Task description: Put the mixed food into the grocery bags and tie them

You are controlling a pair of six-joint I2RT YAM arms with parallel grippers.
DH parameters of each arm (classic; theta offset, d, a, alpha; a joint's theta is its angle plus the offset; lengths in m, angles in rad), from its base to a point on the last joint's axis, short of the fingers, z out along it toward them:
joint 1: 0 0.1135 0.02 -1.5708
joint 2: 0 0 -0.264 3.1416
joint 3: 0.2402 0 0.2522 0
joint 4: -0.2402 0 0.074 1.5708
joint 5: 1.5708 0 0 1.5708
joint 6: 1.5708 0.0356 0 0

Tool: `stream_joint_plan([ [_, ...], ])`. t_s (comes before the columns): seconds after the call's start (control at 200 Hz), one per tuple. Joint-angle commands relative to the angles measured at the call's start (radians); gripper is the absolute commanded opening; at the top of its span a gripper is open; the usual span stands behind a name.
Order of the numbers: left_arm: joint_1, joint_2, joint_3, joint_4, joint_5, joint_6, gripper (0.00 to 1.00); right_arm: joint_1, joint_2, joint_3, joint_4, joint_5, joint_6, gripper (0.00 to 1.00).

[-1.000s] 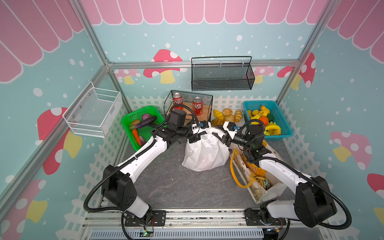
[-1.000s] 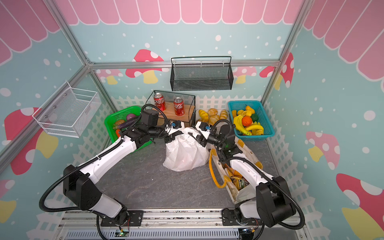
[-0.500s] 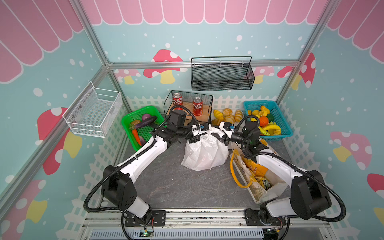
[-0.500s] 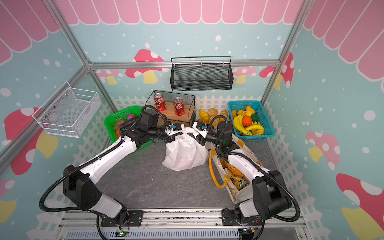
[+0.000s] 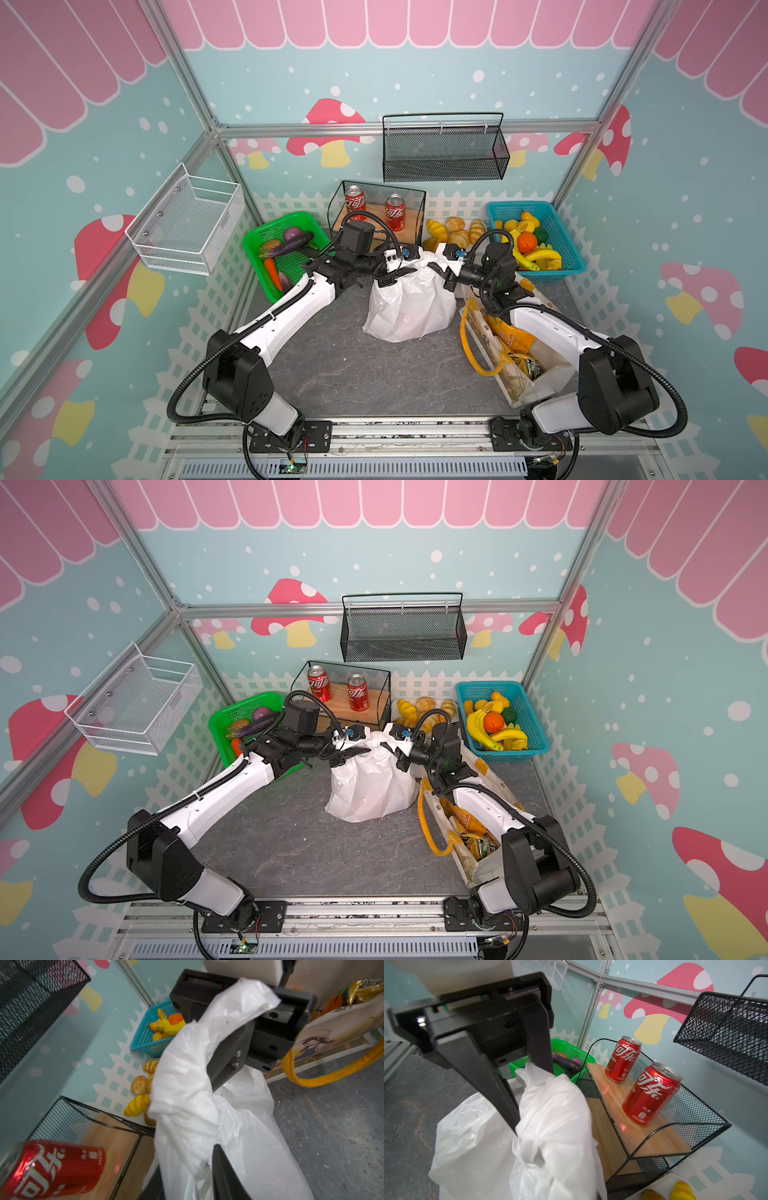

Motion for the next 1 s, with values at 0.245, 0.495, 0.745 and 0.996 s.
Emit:
stream_joint_plan([
  [0.245, 0.003, -0.025, 0.034, -0.055, -0.107, -0.175, 0.05, 0.017, -0.078, -0.028, -0.026, 0.148, -0.051, 0.00],
  [0.495, 0.010, -0.072, 0.001, 0.041, -0.024, -0.455, 0.00, 0.031, -0.088, -0.027, -0.046, 0.287, -0.039, 0.00],
  [0.745, 0.005, -0.090, -0.042, 0.095, 0.021, -0.626, 0.00, 0.064, -0.073, -0.020, 0.011, 0.405, 0.108, 0.00],
  [0.996, -0.026, -0.100, -0.140, 0.218, 0.012, -0.734, 0.00, 0.091, -0.067, -0.063, 0.166, 0.393, 0.347, 0.00],
])
